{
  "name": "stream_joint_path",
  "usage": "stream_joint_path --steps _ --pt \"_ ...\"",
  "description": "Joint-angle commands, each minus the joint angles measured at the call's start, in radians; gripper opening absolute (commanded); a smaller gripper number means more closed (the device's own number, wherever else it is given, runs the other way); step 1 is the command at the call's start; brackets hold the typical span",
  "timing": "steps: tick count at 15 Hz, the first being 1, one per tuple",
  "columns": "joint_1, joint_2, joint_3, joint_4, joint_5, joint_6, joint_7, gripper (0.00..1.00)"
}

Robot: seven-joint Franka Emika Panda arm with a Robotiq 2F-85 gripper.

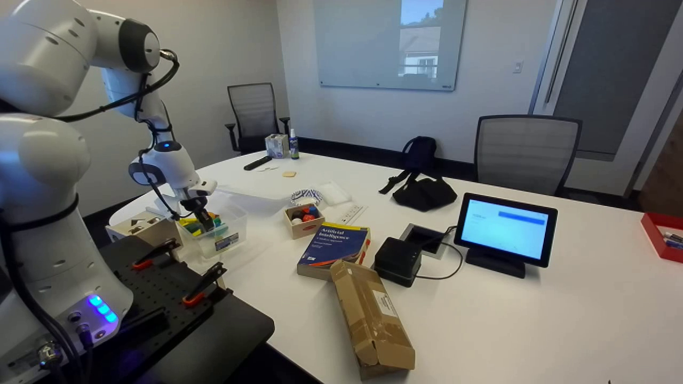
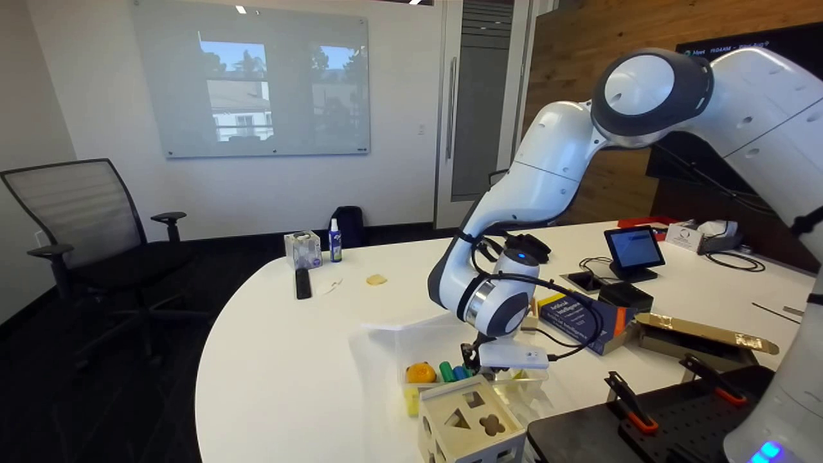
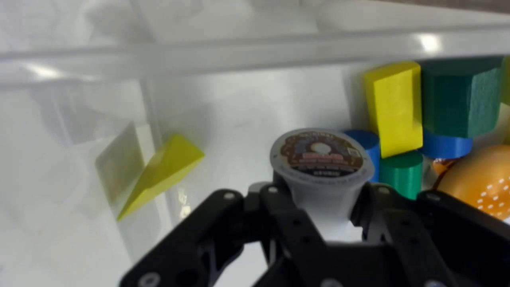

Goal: Open the clear container then remove the wooden box from the container.

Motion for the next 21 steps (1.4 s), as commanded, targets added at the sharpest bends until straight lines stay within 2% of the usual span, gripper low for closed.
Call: stream_joint_path --steps 1,6,10,11,12,13,17,21 --pt "-0.083 -0.11 0.039 -0.071 0.039 -0.039 -0.033 0.09" --pt "-0.252 -0.257 0.076 -0.144 0.066 -0.097 -0.042 0.09" --pt "-0.378 -0.372 0.051 -0.135 0.059 -0.189 -0.007 0.09" --pt "-0.32 -0.409 -0.037 -0.148 -0.105 -0.245 0.189 0.09" --pt "-0.397 -0.403 0.008 -0.08 0.039 -0.23 0.014 0.09" --pt "-0.398 -0.408 -0.021 -0.04 0.055 -0.252 0.013 0.09" --pt "-0.388 -0.374 -0.128 0.106 0.233 -0.29 -0.139 0.09" --pt "-0.358 -0.289 -0.259 0.169 0.428 -0.373 -0.317 0.09"
